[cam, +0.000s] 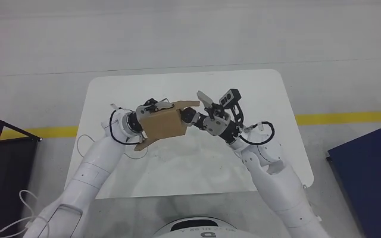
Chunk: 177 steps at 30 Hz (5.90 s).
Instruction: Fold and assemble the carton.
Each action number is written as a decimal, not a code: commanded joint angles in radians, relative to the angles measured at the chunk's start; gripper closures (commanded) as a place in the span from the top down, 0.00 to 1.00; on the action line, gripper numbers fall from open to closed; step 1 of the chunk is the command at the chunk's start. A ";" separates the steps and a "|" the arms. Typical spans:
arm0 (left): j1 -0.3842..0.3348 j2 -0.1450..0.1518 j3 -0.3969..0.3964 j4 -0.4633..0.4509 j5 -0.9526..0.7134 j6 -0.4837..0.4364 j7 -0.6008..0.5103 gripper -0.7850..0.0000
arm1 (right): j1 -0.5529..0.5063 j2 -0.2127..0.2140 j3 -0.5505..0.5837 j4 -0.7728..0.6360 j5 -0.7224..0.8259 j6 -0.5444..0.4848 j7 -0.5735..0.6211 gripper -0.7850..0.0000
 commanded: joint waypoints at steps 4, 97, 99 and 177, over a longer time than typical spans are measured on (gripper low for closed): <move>0.011 -0.001 -0.002 -0.013 0.007 0.000 0.000 0.00 | -0.016 0.013 0.018 -0.019 -0.027 0.092 0.066 0.00; -0.021 -0.008 0.044 0.047 -0.044 -0.031 -0.031 0.00 | 0.065 0.094 -0.057 -0.134 -0.203 0.462 -0.014 0.39; -0.025 -0.009 0.047 0.051 -0.045 -0.031 -0.031 0.00 | 0.072 0.094 -0.064 -0.128 -0.200 0.462 -0.015 0.40; -0.034 -0.040 0.091 0.063 -0.241 -0.051 -0.051 0.00 | 0.056 0.111 0.014 -0.207 -0.236 0.377 -0.132 1.00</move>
